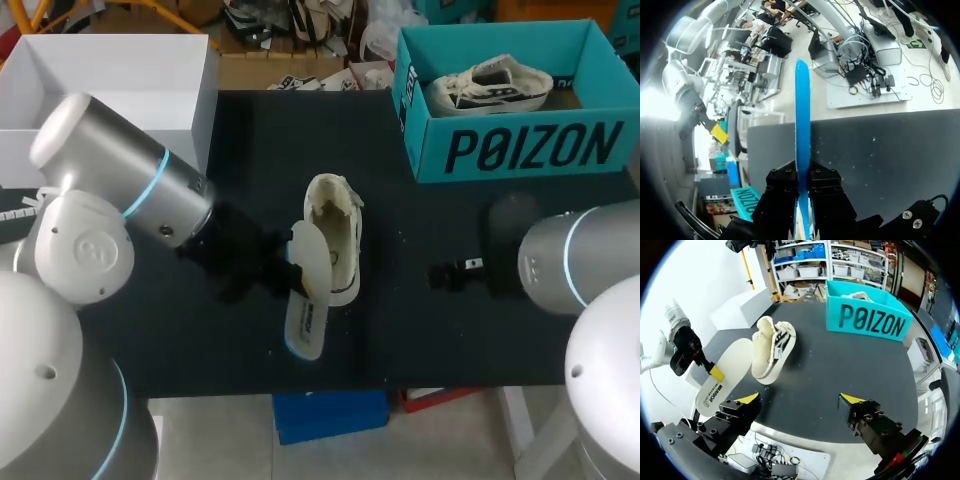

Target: Take the shoe out of the shoebox, open the shoe tongue, remove and reinsert the insole, then place the shoe into the shoebox

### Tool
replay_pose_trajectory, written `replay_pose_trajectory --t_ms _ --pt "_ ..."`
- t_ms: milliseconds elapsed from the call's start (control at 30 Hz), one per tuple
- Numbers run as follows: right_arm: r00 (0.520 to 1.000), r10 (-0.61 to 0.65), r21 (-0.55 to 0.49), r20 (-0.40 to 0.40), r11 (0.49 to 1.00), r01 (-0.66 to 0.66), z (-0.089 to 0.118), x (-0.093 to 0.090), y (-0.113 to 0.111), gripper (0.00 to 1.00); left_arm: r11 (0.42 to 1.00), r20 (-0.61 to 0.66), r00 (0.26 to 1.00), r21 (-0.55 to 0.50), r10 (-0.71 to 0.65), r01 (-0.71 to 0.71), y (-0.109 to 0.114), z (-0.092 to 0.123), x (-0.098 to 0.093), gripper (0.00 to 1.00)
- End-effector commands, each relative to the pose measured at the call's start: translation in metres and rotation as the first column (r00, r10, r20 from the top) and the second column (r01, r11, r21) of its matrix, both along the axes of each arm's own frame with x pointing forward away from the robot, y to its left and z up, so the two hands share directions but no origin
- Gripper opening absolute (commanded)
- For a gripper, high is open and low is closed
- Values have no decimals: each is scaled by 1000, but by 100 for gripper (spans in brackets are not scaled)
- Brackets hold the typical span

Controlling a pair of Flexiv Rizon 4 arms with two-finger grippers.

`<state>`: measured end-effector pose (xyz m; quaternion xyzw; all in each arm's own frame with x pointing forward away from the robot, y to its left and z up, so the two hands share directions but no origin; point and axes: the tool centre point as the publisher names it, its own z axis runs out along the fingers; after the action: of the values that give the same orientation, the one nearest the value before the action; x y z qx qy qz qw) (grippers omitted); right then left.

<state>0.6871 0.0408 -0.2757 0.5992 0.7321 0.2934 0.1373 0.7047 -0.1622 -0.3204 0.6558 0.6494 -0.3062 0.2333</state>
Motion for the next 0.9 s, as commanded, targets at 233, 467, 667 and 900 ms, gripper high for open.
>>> replay_pose_trajectory --t_ms 233,467,667,900 --pt "999 -30 -34 14 999 30 3 -6 1 100 996 -86 995 -80 -47 40 -8 0 -4 0" --pt "999 -30 -34 14 999 30 3 -6 1 100 990 -139 983 -95 -116 104 -11 2 -10 0" --pt "999 -30 -34 14 999 30 3 -6 1 100 992 -130 986 -77 -107 97 -10 3 -11 0" --pt "999 -30 -34 14 999 30 3 -6 1 100 992 -130 986 -77 -107 97 -10 3 -11 0"
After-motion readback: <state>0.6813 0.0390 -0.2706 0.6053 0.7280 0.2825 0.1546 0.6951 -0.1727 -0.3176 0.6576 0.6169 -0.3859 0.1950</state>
